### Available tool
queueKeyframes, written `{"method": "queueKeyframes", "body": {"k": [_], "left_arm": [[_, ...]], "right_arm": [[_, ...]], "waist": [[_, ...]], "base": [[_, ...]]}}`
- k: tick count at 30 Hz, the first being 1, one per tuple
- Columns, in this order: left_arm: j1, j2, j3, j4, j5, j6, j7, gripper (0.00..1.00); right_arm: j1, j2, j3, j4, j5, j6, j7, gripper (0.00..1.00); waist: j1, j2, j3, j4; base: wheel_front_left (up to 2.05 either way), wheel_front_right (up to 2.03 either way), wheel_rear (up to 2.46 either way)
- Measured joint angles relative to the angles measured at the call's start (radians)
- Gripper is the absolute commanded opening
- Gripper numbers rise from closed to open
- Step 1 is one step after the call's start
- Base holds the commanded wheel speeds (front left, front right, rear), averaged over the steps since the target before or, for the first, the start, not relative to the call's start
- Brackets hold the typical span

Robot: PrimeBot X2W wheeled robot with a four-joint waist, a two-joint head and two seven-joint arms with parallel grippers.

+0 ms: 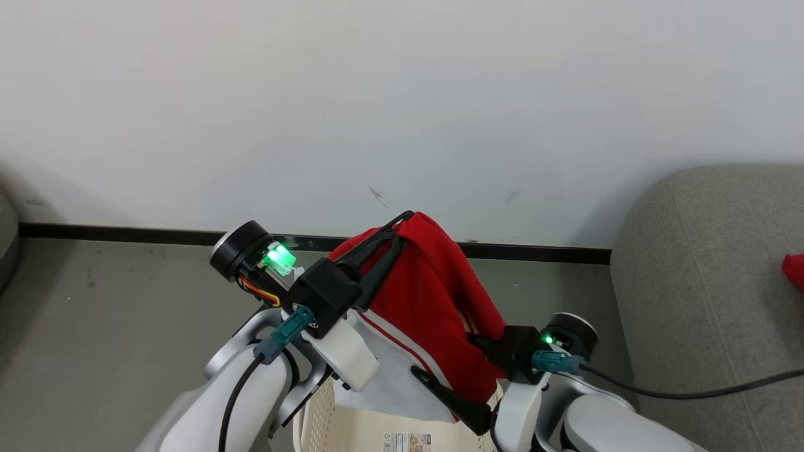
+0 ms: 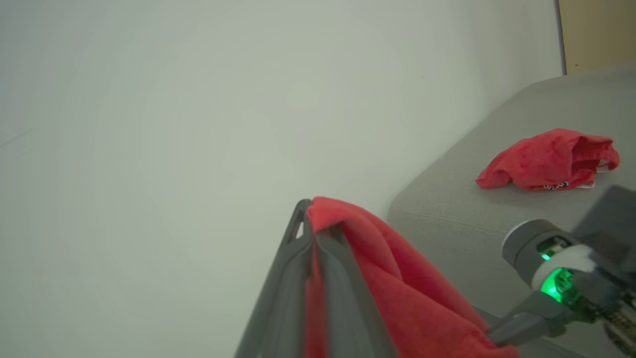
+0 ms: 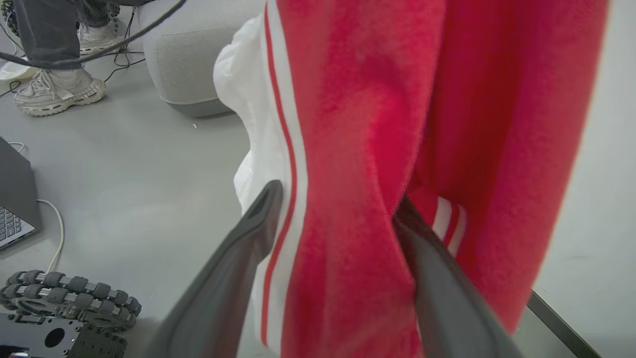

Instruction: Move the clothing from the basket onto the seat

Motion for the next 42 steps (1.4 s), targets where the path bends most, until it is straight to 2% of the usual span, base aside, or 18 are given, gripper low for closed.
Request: {"method": "queueKeyframes", "body": {"k": [1,2,3,4,13,18,24,26,27,28,34,42], "left_arm": [[0.0,-0.001,-0.001,-0.001,-0.005,-0.003,0.002,0.0],[0.001,-0.003,-0.002,-0.002,-0.005,-0.003,0.003,0.0],[0.002,-0.005,-0.003,-0.004,-0.007,-0.003,0.008,0.0],[0.004,-0.007,-0.003,-0.006,-0.011,-0.003,0.011,0.0],[0.068,-0.01,0.028,0.01,-0.058,0.012,0.023,0.0],[0.112,-0.013,0.054,0.039,-0.094,0.021,0.022,0.0],[0.152,-0.037,0.069,0.053,-0.14,0.03,0.005,0.0],[0.165,-0.042,0.07,0.056,-0.151,0.03,-0.008,0.34],[0.17,-0.045,0.071,0.057,-0.157,0.03,-0.01,0.46],[0.175,-0.047,0.071,0.057,-0.16,0.03,-0.014,1.0],[0.199,-0.056,0.081,0.059,-0.188,0.03,-0.036,1.0],[0.226,-0.057,0.086,0.058,-0.198,0.03,-0.07,1.0]], "right_arm": [[-0.008,0.005,0.014,0.01,0.006,0.0,0.0,0.94],[-0.018,0.011,0.029,0.022,0.01,0.0,-0.001,0.49],[-0.024,0.015,0.04,0.031,0.011,0.0,-0.001,0.35],[-0.029,0.018,0.046,0.038,0.011,0.0,-0.002,0.0],[-0.041,0.011,0.07,0.083,0.053,0.0,-0.039,0.0],[-0.035,-0.024,0.014,0.09,0.076,0.0,-0.054,0.0],[-0.012,-0.053,-0.1,0.092,0.091,0.0,-0.065,0.0],[-0.011,-0.053,-0.139,0.09,0.097,0.0,-0.066,0.0],[-0.011,-0.053,-0.157,0.089,0.099,0.0,-0.068,0.0],[-0.011,-0.054,-0.175,0.087,0.099,0.0,-0.073,0.0],[-0.011,-0.065,-0.269,0.073,0.104,0.0,-0.073,0.0],[-0.011,-0.072,-0.413,-0.012,0.093,0.0,-0.073,0.0]], "waist": [[0.0,0.0,0.0,0.002],[0.0,0.0,0.0,0.003],[0.0,0.0,0.001,0.005],[0.0,0.0,0.001,0.006],[0.0,0.0,0.004,0.001],[0.0,0.0,0.003,-0.011],[0.0,0.0,0.0,-0.033],[0.0,0.0,0.0,-0.041],[0.0,0.0,0.0,-0.046],[0.0,0.0,-0.001,-0.05],[0.0,0.0,-0.001,-0.081],[0.0,0.0,0.001,-0.116]], "base": [[0.0,0.0,0.0],[0.0,0.0,0.0],[0.0,0.0,0.0],[0.0,0.0,0.0],[0.0,0.0,0.0],[0.0,0.0,0.0],[0.0,0.0,0.0],[0.0,0.0,0.0],[0.0,0.0,0.0],[0.0,0.0,0.0],[0.0,0.0,0.0],[0.0,0.0,0.0]]}}
